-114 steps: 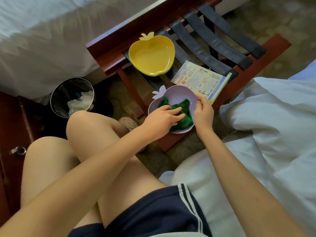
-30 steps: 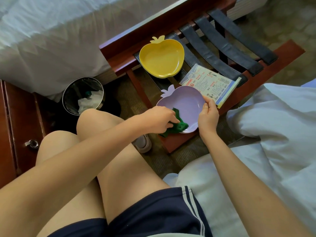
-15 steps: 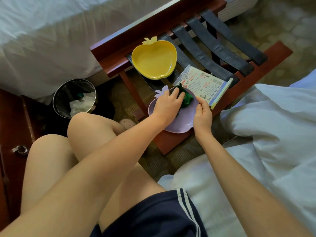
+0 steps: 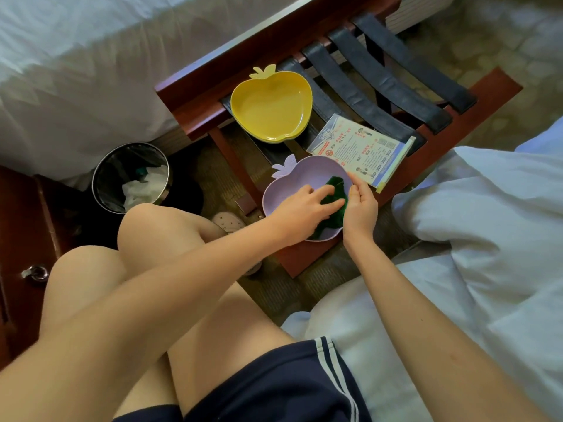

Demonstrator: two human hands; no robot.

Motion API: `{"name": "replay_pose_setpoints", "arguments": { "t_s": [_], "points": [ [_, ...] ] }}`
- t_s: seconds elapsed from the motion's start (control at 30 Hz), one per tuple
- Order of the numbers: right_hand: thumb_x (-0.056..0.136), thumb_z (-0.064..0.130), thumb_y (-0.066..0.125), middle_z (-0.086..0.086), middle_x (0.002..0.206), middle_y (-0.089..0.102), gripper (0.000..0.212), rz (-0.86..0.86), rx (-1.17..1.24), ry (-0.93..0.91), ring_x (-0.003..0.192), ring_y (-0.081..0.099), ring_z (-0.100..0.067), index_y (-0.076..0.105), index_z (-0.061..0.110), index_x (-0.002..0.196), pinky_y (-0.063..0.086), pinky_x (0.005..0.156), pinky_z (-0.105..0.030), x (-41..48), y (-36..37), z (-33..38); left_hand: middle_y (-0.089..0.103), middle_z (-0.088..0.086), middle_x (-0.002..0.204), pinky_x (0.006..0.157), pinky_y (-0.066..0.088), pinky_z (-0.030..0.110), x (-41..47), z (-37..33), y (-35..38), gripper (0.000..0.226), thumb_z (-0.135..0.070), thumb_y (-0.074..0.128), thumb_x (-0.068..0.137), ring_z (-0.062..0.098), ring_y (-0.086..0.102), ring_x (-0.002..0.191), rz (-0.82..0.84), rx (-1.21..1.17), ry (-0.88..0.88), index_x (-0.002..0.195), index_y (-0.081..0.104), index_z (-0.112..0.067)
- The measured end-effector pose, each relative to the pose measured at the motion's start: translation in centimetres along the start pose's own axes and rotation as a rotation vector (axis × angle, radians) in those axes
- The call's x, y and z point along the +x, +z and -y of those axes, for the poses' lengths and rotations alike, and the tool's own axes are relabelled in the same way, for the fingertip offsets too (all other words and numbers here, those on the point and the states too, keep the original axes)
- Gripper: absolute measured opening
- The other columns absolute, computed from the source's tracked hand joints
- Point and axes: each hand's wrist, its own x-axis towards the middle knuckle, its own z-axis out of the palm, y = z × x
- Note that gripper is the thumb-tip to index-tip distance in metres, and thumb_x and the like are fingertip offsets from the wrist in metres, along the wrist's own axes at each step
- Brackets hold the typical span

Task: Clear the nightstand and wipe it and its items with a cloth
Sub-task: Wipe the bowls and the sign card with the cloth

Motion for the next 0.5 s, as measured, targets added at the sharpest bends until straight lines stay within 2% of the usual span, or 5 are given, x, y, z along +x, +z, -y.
{"name": "replay_pose_setpoints", "arguments": {
  "t_s": [0.07, 0.13, 0.23, 0.37, 0.5],
  "points": [
    [0.101, 0.012, 0.035, -0.004, 0.134, 0.054, 0.036, -0.008, 0.036, 0.003, 0.125, 0.047, -0.014, 0.051, 0.010, 0.133, 0.040, 0.101, -0.025, 0.0, 0.1, -0.2, 0.050, 0.018, 0.130, 0.069, 0.051, 0.042, 1.1, -1.0, 0.0, 0.053, -0.019, 0.065, 0.085, 0.034, 0.052, 0.079, -0.003, 0.044, -0.114, 0.135, 0.049, -0.014],
    [0.101, 0.012, 0.035, -0.004, 0.134, 0.054, 0.036, -0.013, 0.042, -0.006, 0.125, 0.048, -0.016, 0.051, 0.010, 0.133, 0.041, 0.103, -0.029, 0.0, 0.2, -0.4, 0.060, 0.018, 0.117, 0.054, 0.047, 0.034, 1.9, -1.2, -0.3, 0.055, -0.016, 0.078, 0.070, 0.032, 0.053, 0.067, -0.060, 0.082, -0.147, 0.122, 0.061, -0.010],
    [0.101, 0.012, 0.035, -0.003, 0.138, 0.050, 0.037, -0.018, 0.017, -0.006, 0.128, 0.043, -0.013, 0.049, 0.011, 0.135, 0.036, 0.101, -0.021, 0.1, 0.2, -0.4, 0.065, 0.012, 0.100, 0.041, 0.033, 0.025, 3.0, -0.5, -1.1, 0.048, -0.012, 0.082, 0.058, 0.028, 0.055, 0.058, -0.128, 0.186, -0.316, 0.104, 0.069, -0.012],
    [0.101, 0.016, 0.038, 0.001, 0.139, 0.050, 0.037, -0.007, -0.014, -0.002, 0.129, 0.044, -0.012, 0.049, 0.015, 0.136, 0.037, 0.102, -0.022, 0.2, 0.3, -0.2, 0.039, 0.015, 0.136, 0.060, 0.038, 0.031, 3.4, -0.4, -2.1, 0.044, -0.004, 0.042, 0.093, 0.035, 0.052, 0.103, 0.044, 0.211, -0.504, 0.136, 0.037, -0.008],
    [0.102, 0.011, 0.033, -0.001, 0.140, 0.048, 0.037, -0.055, -0.043, -0.059, 0.130, 0.040, -0.010, 0.049, 0.011, 0.135, 0.030, 0.095, -0.011, -0.1, 0.5, -0.1, 0.028, 0.014, 0.143, 0.067, 0.037, 0.034, 0.7, 0.7, -2.8, 0.051, -0.005, 0.040, 0.095, 0.037, 0.047, 0.109, 0.095, 0.252, -0.405, 0.144, 0.026, -0.009]
  ]
}}
